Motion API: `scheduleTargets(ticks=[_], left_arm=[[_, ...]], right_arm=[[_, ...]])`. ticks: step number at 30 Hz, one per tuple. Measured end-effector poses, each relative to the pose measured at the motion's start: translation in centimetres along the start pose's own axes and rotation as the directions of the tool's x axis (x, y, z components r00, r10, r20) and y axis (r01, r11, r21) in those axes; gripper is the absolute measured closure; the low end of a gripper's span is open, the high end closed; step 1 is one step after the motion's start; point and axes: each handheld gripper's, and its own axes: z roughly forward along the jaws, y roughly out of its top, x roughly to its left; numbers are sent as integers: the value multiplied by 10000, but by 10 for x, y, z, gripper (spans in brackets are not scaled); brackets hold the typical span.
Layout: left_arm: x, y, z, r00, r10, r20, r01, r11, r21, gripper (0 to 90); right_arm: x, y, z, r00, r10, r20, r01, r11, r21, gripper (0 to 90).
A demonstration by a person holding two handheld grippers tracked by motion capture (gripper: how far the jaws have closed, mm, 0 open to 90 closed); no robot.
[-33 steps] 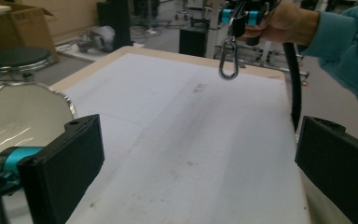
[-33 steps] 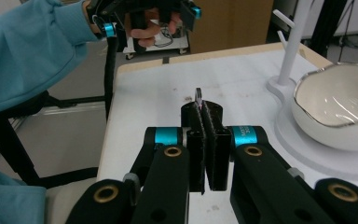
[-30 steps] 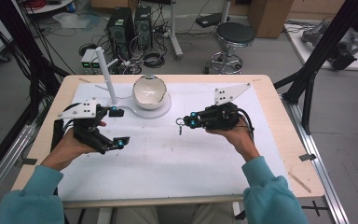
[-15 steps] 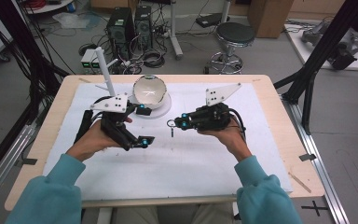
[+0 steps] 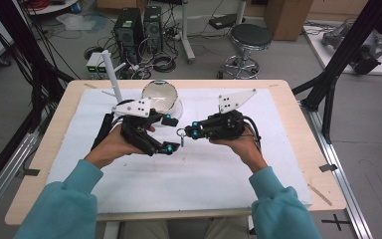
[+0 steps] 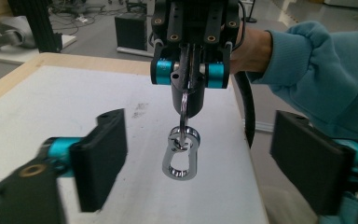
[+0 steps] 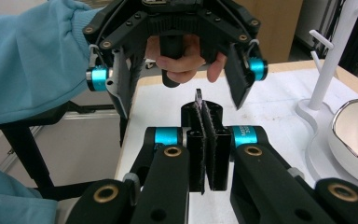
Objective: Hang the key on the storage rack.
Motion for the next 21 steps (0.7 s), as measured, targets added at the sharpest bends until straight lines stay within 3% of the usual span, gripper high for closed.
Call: scheduleTargets(ticks=[3, 6, 16, 21], left_arm=[[2, 0, 0, 9999, -43, 142, 43, 10000, -34, 326], [2, 0, -1, 9995, -17, 314, 17, 10000, 3, 467], [3, 0, -5, 9994, 43, 345, -45, 10000, 66, 662], [3, 2, -5, 9996, 56, 288, -58, 10000, 45, 702]], right_arm=[[0, 0, -1, 10000, 16, -62, -16, 10000, -67, 890], [0, -1, 0, 9999, 36, -119, -37, 10000, -53, 890], [0, -1, -1, 9999, 114, -127, -115, 9999, -86, 890], [-1, -1, -1, 9999, 101, -122, -102, 9999, -107, 890]])
